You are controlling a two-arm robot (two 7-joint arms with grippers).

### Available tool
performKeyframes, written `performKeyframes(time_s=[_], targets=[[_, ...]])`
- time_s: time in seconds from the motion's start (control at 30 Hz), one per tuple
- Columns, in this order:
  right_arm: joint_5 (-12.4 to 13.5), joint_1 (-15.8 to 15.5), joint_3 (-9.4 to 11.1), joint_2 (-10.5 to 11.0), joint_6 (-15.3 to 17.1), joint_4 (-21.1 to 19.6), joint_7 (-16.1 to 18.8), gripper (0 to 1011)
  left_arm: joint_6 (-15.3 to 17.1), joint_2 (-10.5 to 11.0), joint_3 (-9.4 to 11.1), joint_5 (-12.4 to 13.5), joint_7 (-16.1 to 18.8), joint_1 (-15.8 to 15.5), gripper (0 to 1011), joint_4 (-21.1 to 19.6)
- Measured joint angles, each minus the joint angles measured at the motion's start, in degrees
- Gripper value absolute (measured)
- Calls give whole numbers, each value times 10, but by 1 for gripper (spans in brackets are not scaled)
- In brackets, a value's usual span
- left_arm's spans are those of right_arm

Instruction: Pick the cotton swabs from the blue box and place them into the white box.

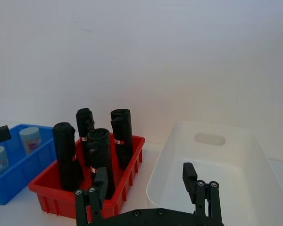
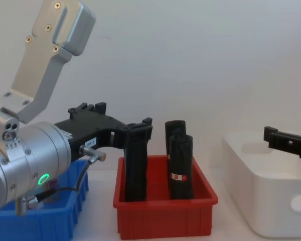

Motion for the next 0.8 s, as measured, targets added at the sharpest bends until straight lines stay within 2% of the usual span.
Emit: performKeyframes(time_s=[0.8], targets=[[0, 0, 0, 0, 0, 0, 0, 1001, 0, 0, 0, 0, 0, 0, 1004, 0]])
